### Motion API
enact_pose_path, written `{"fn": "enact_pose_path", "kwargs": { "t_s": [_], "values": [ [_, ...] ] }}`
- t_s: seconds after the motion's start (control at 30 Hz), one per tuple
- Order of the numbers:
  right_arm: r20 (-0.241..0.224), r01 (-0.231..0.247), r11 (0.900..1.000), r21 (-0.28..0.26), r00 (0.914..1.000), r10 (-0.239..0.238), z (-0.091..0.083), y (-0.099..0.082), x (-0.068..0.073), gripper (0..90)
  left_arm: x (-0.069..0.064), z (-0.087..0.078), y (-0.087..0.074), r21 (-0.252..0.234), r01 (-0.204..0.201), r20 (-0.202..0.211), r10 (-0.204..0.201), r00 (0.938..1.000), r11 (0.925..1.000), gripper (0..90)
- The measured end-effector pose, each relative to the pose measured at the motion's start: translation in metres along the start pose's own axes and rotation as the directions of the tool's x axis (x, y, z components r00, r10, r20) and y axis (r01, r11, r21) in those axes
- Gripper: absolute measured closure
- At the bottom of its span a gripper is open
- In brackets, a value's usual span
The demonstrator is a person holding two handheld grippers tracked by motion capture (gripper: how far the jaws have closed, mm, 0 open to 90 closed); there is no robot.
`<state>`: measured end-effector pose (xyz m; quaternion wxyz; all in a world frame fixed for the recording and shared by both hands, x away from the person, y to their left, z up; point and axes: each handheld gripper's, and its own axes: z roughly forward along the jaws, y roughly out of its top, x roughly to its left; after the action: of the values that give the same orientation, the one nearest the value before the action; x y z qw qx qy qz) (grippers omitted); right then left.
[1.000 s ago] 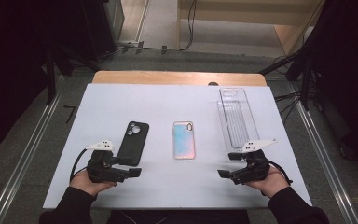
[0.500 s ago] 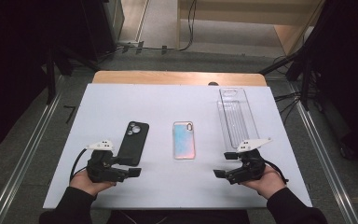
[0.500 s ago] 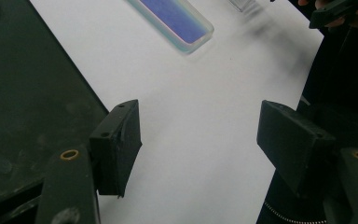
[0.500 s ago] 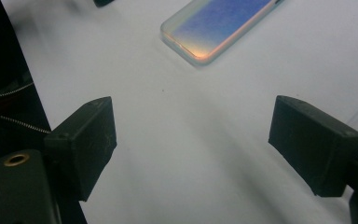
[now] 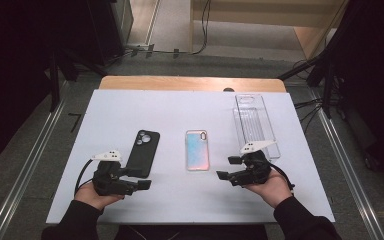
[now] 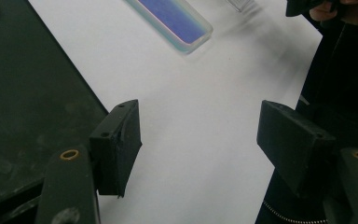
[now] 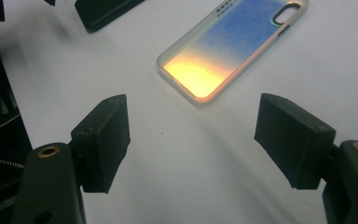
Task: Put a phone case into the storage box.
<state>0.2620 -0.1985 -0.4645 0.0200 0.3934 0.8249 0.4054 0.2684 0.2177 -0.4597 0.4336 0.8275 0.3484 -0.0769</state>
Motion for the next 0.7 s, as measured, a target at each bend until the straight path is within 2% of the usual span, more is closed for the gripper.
{"fn": "enact_pose_path", "kwargs": {
  "t_s": [0.27,0.37,0.43,0.5,0.53,0.6,0.63,0.7],
  "values": [
    [0.034,-0.024,0.9997,0.0,0.9991,0.024,0.015,0.015,0.0,28.9,0.0,0.0,0.0,0.002,0.0,0.003,0.0,1.0,1.0,30.4],
    [0.046,-0.042,0.9991,0.005,0.9981,0.041,0.021,0.019,-0.002,33.2,0.0,0.0,0.0,0.003,-0.001,0.004,0.001,1.0,1.0,30.4],
    [0.037,-0.045,0.9988,0.019,0.9983,0.044,0.025,0.022,-0.003,47.3,0.0,0.0,0.0,0.002,0.001,0.004,-0.001,1.0,1.0,30.4],
    [0.034,-0.054,0.9983,0.023,0.998,0.054,0.028,0.022,-0.004,48.8,0.0,0.0,0.0,-0.003,0.0,0.005,0.0,1.0,1.0,30.4],
    [0.047,-0.086,0.9951,0.048,0.9954,0.084,0.034,0.024,-0.004,61.5,-0.001,-0.001,0.0,0.002,-0.017,0.003,0.017,0.9998,0.9998,30.4],
    [0.054,-0.124,0.9889,0.082,0.9914,0.12,0.04,0.025,-0.004,73.7,-0.002,-0.001,0.001,0.002,-0.025,0.0,0.025,0.9997,0.9997,30.5],
    [0.046,-0.126,0.9868,0.101,0.9915,0.122,0.044,0.025,-0.005,77.9,-0.002,-0.001,0.001,0.002,-0.025,0.0,0.025,0.9997,0.9997,30.5],
    [0.045,-0.129,0.9871,0.096,0.9911,0.125,0.048,0.024,-0.006,87.5,-0.002,-0.001,0.001,0.004,-0.024,0.003,0.024,0.9997,0.9997,30.5]
  ]
}}
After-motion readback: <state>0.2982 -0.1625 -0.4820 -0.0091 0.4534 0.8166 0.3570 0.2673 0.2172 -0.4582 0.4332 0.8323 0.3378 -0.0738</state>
